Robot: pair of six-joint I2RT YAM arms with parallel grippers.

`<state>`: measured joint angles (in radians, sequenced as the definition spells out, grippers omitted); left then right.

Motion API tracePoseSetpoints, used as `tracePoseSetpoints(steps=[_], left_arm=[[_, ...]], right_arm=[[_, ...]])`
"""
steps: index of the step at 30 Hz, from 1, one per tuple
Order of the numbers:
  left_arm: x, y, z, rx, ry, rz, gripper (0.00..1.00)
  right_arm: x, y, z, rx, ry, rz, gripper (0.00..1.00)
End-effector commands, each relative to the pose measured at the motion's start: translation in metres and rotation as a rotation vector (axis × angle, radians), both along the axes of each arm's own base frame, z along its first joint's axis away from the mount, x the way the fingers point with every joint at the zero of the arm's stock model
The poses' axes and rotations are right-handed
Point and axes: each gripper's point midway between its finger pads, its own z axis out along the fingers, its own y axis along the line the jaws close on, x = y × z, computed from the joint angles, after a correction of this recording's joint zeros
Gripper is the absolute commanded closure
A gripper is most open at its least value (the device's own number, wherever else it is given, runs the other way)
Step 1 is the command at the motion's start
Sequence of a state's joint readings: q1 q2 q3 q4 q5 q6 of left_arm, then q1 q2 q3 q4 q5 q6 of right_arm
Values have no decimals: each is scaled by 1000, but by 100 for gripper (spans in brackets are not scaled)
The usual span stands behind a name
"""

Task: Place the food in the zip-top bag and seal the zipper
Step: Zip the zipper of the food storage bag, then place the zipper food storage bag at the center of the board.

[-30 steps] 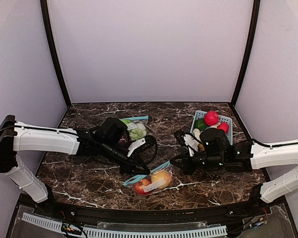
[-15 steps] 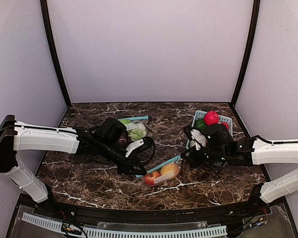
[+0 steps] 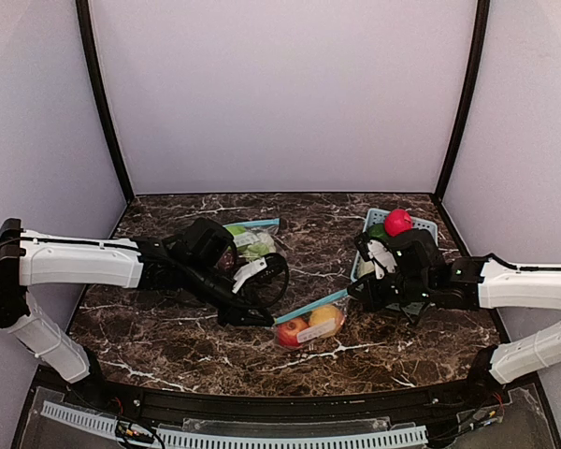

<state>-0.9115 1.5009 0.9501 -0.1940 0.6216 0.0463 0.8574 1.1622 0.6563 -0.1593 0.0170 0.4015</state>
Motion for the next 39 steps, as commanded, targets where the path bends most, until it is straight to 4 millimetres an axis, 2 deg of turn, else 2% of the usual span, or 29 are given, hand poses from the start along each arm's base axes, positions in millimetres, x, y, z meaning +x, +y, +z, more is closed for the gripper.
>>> tracePoseSetpoints(steps=[1, 6, 11, 15, 23, 24, 26, 27, 28, 29, 30, 31, 33, 37, 39], left_arm=[[-17, 20, -6, 60, 57, -13, 99], [-13, 20, -6, 63, 46, 8, 99], [1, 13, 0, 27, 51, 109, 99], [30, 14, 1, 10, 20, 257, 99], [89, 36, -11, -17, 36, 494, 99], [93, 37, -11, -19, 35, 508, 99], [102, 38, -12, -21, 20, 532, 90], [107, 37, -9, -29, 4, 546, 81], [109, 37, -8, -34, 0, 553, 75], [113, 37, -5, -44, -14, 566, 62], [116, 39, -3, -46, -26, 581, 55], [119, 40, 2, -57, -35, 593, 44], [124, 45, 10, -69, -57, 619, 33], [136, 62, 23, -80, -93, 691, 21], [142, 74, 28, -81, -109, 730, 17]], right_arm=[[15, -21, -1, -45, -20, -102, 100], [13, -16, 1, -34, -19, -73, 100], [-3, 17, 12, 54, 12, 118, 100], [-2, 31, 10, 53, 47, 159, 100], [31, 45, -2, 3, 59, 68, 99], [34, 48, -2, 2, 59, 64, 95], [40, 53, -2, 3, 55, 58, 80], [42, 55, 0, 7, 50, 59, 68], [44, 57, 2, 11, 47, 59, 57], [45, 59, 6, 18, 41, 62, 50], [46, 59, 9, 23, 34, 63, 44], [47, 59, 13, 28, 25, 60, 37], [49, 57, 19, 32, 8, 52, 24], [54, 48, 26, 32, -5, 32, 3], [58, 41, 27, 34, -2, 18, 2]])
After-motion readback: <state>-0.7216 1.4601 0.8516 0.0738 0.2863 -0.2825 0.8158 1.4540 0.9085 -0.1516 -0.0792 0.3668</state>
